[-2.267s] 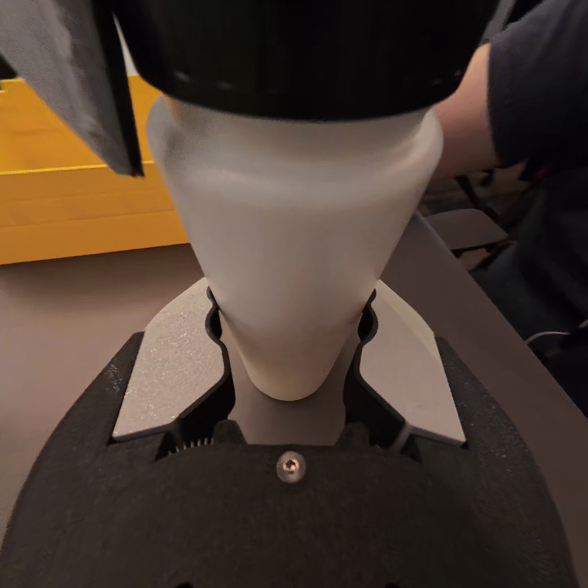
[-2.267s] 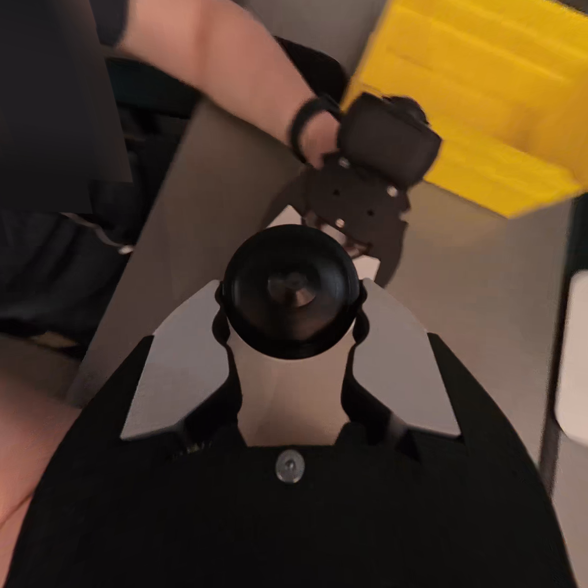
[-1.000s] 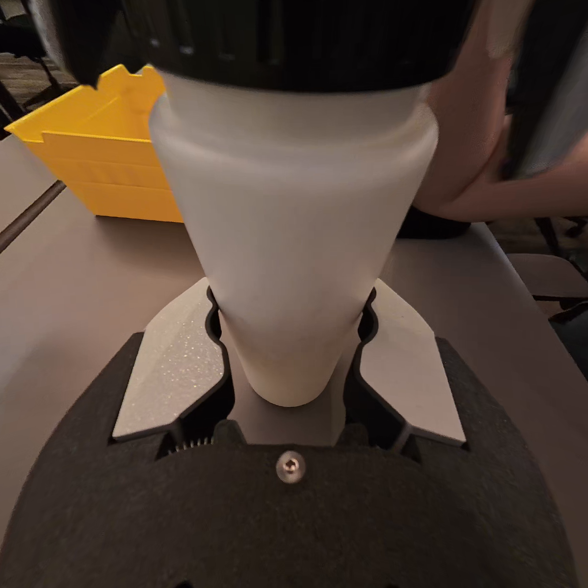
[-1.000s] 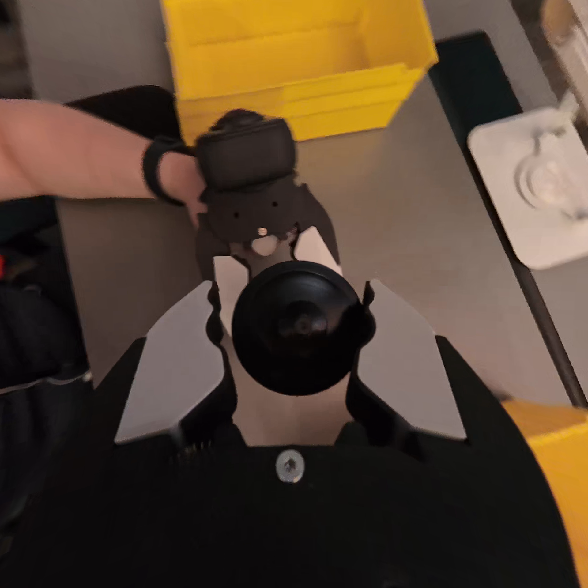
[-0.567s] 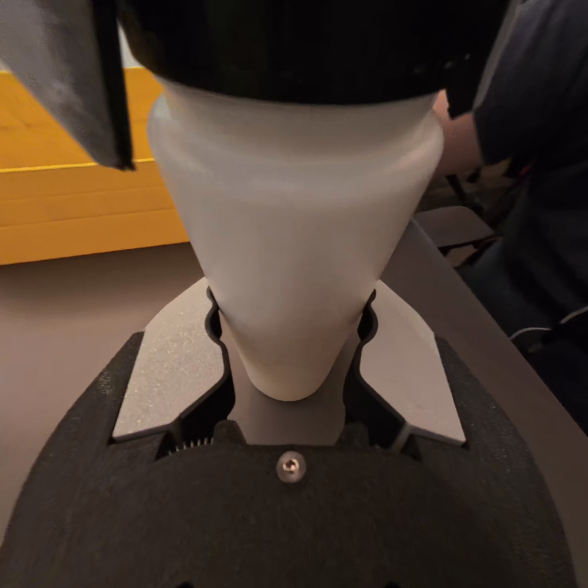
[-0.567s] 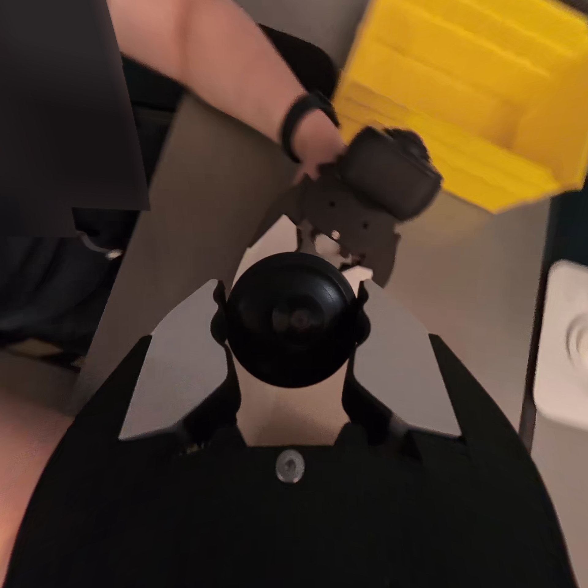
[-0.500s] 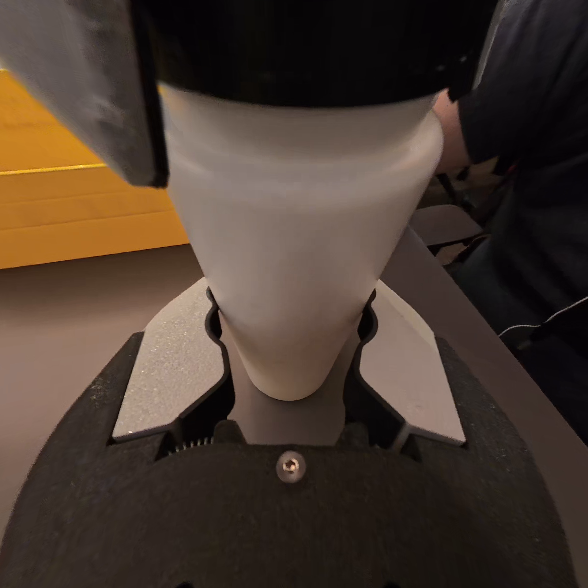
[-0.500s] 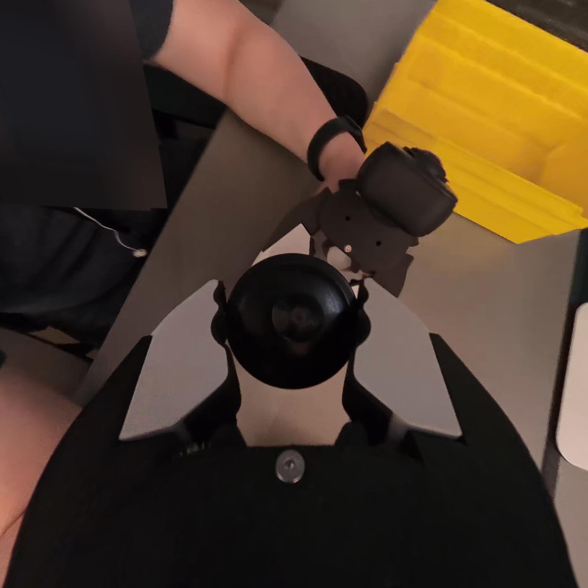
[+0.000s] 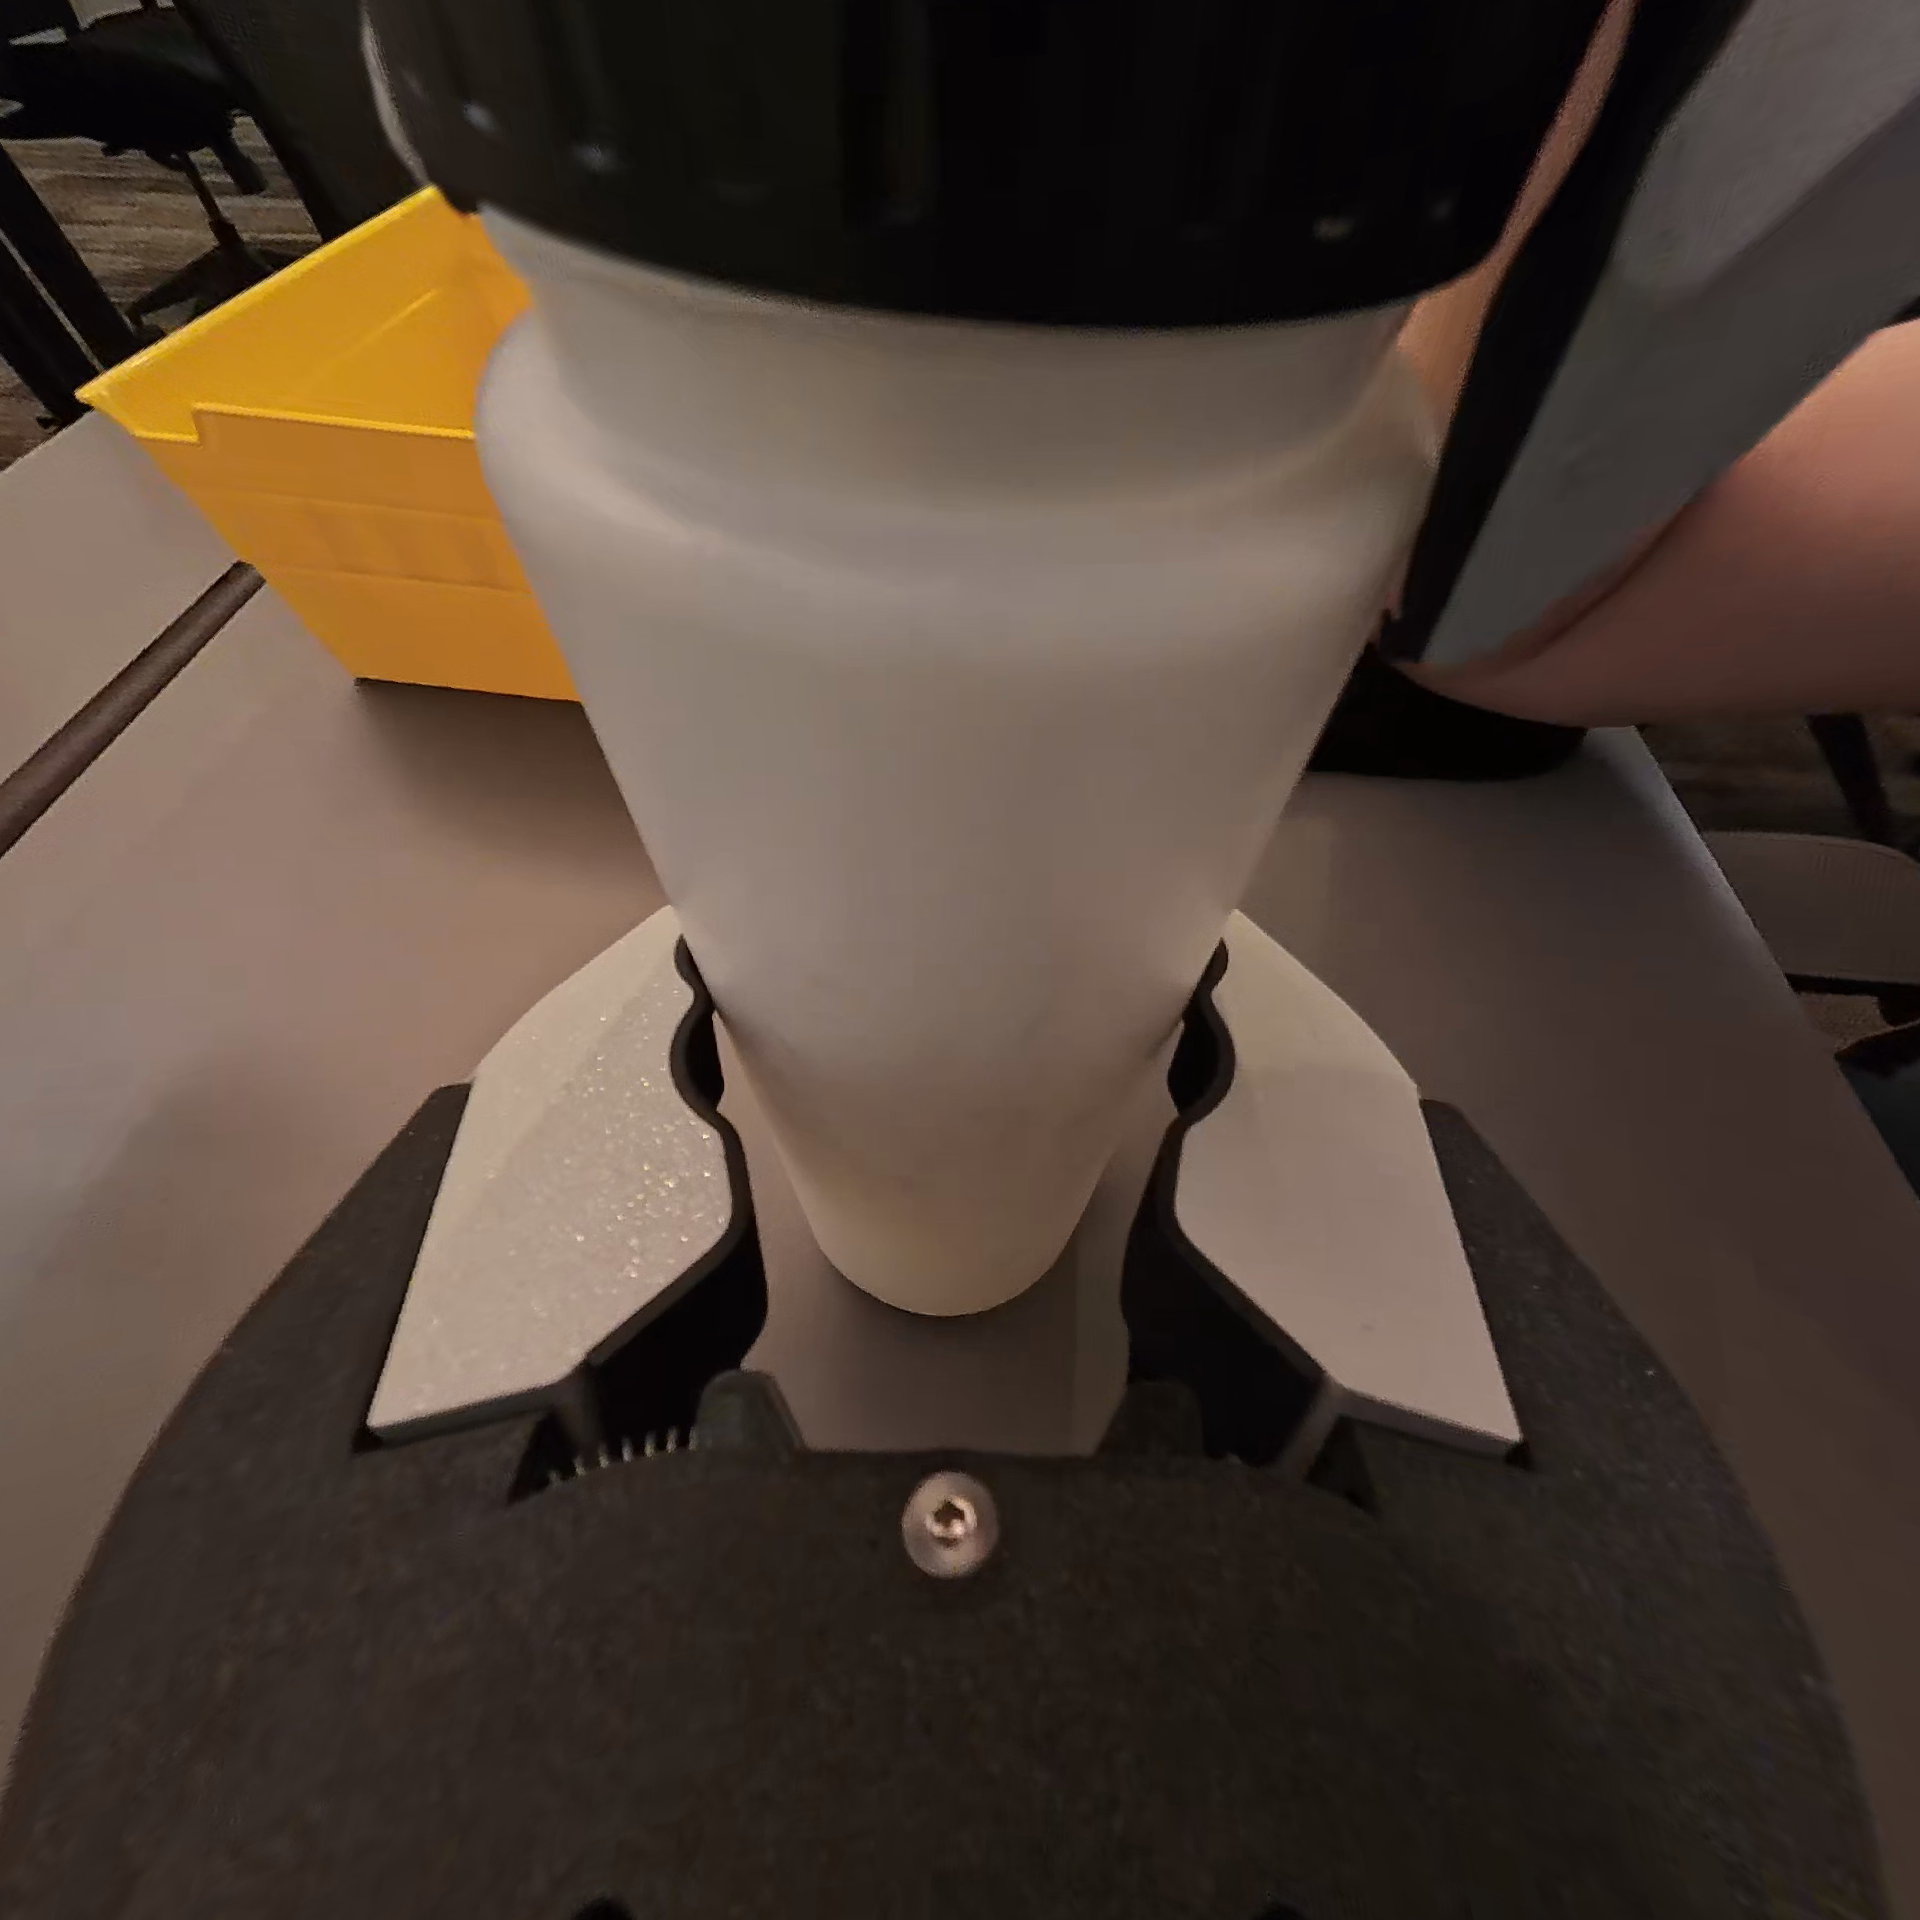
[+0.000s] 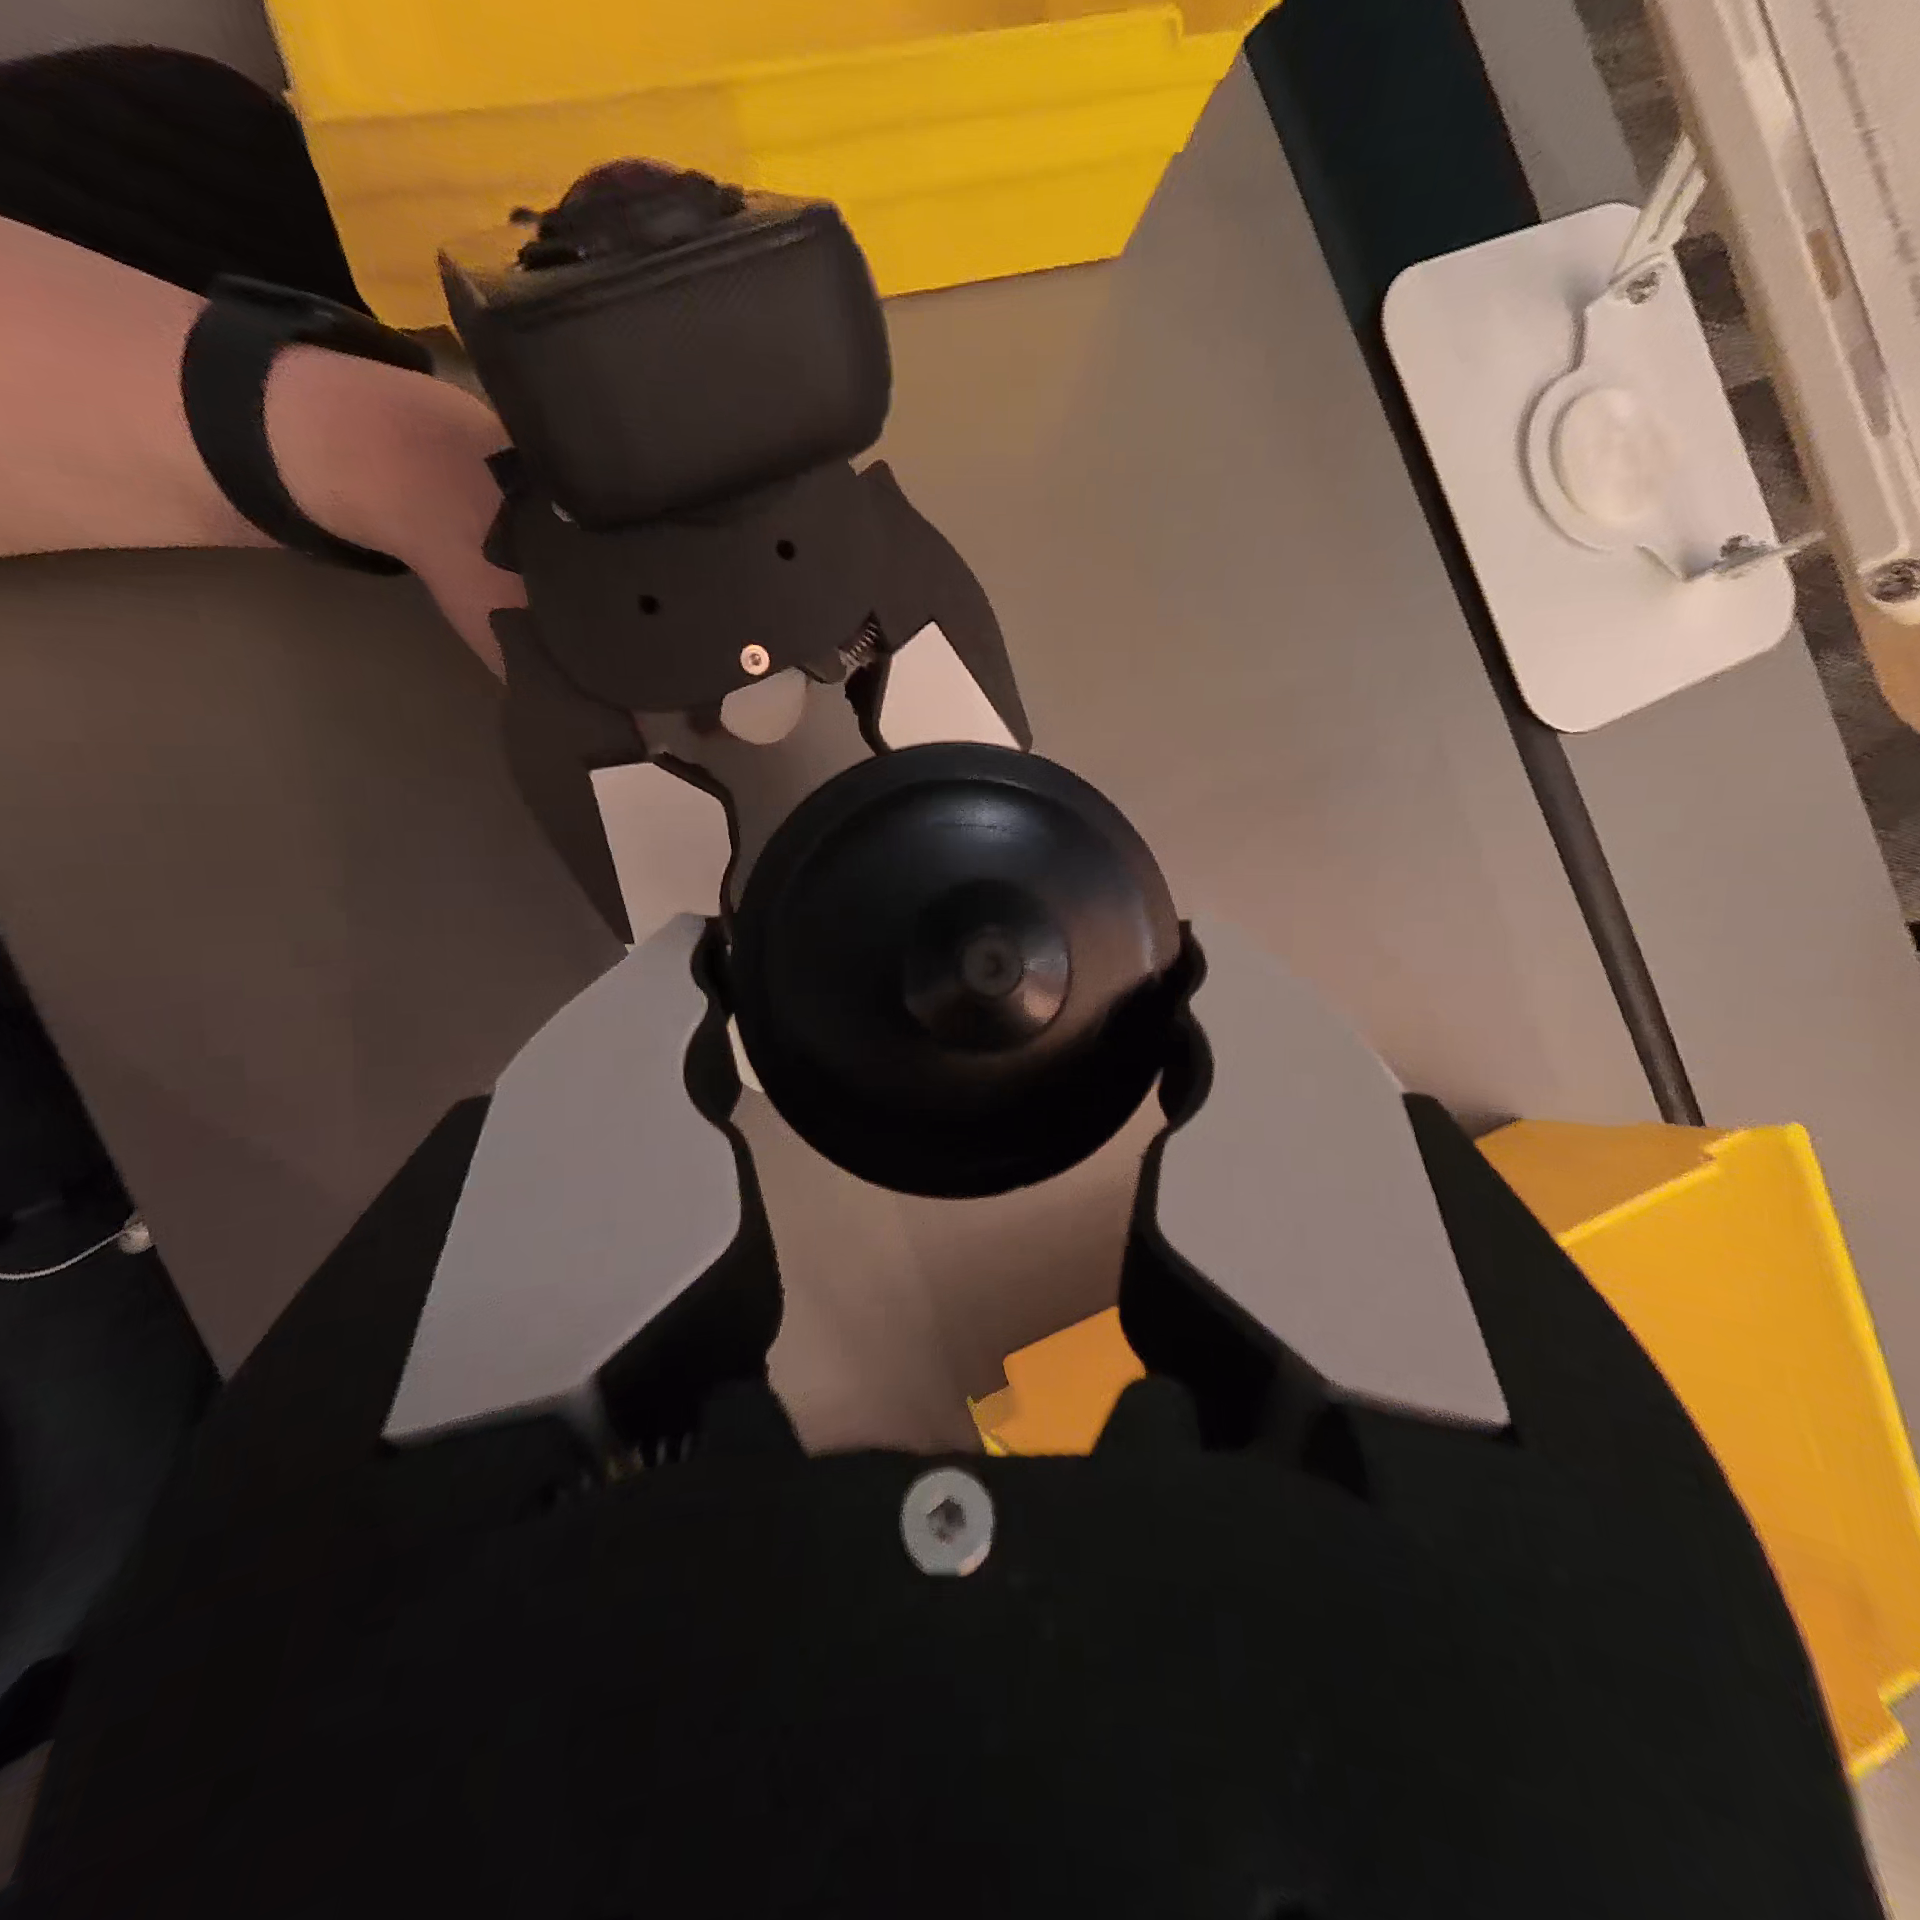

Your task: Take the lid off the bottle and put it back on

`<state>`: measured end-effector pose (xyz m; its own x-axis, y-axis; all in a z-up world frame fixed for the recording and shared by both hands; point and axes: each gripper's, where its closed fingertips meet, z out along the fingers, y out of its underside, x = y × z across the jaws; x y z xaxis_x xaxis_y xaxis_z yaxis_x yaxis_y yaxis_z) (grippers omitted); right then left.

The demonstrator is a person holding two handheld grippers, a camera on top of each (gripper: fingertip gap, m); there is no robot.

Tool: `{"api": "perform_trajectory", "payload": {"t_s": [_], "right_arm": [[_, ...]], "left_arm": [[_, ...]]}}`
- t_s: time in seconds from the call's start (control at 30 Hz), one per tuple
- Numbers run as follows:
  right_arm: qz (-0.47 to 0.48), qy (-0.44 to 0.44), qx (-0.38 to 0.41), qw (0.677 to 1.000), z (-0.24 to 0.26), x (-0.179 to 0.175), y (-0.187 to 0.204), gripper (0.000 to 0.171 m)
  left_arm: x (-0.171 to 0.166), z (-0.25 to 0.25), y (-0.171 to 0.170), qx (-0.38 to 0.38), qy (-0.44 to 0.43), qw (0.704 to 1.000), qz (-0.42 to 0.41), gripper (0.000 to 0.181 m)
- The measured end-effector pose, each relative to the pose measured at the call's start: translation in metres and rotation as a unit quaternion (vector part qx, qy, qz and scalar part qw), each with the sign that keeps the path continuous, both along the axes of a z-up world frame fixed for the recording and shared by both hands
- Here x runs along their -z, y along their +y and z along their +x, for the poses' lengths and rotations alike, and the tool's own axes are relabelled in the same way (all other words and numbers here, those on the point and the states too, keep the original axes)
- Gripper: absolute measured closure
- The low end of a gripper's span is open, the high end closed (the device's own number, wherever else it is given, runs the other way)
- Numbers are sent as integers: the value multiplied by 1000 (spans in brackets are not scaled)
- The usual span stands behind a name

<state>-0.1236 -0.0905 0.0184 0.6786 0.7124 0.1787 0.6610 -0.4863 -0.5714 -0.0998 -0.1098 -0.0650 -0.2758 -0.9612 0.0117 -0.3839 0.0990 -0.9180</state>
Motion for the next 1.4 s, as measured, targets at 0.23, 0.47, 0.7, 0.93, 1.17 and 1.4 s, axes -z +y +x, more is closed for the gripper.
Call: {"api": "perform_trajectory", "payload": {"t_s": [0.23, 0.47, 0.7, 0.93, 1.17, 1.4], "right_arm": [[-35, 8, -188, 982, -14, 1, -39, 92], [-39, 109, -395, 911, -25, -6, -70, 91], [-37, 120, -174, 977, -13, -9, -9, 67], [-20, 52, 5, 998, 8, -3, 11, 95], [-74, 80, -250, 962, -11, -5, -46, 95], [-41, 156, -397, 904, -18, -19, -61, 95]], "left_arm": [[1, -12, -42, 121, 14, 993, 1, 95], [1, -14, -63, 161, 18, 987, -9, 95], [0, 3, -3, -7, 2, 1000, 4, 95], [0, 4, 16, -62, 4, 998, 1, 95], [1, -13, -46, 130, 10, 991, 1, 95], [0, -18, -64, 178, 12, 984, -18, 95]]}}
